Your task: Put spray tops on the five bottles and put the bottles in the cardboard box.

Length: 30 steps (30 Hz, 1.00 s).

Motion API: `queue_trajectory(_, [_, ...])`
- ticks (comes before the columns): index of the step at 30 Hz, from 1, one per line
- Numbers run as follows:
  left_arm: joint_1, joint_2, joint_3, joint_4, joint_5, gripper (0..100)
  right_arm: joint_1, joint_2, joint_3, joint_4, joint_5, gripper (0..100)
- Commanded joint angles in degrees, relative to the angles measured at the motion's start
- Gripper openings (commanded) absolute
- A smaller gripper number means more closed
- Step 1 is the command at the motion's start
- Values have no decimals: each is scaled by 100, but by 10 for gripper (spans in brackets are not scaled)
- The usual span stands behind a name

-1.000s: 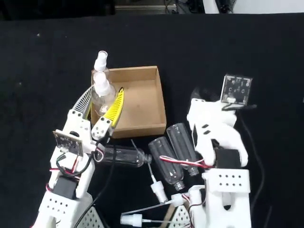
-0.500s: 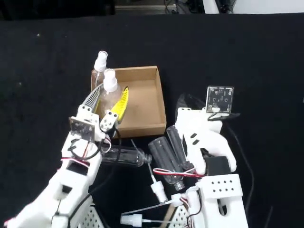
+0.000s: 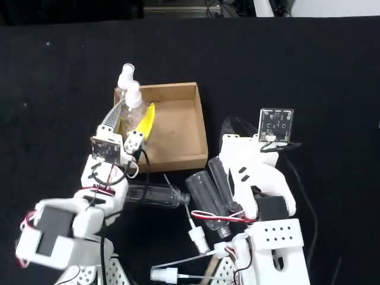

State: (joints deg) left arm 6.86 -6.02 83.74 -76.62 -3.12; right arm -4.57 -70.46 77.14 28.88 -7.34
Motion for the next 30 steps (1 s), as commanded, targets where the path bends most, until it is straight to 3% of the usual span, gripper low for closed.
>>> queue_trajectory(1, [-163, 668, -312, -844, -18, 101, -62, -154, -40, -167, 26, 47])
queue_trajectory(7, [-171, 1503, -523, -1442, -18, 101, -62, -154, -40, -176, 26, 47])
queue_trajectory(15, [-171, 2382, -1051, -1459, -9, 101, -62, -154, -31, -167, 26, 47])
queue_trajectory(30, [-119, 2602, -1191, -1459, -53, 101, -53, -154, -31, -167, 26, 47])
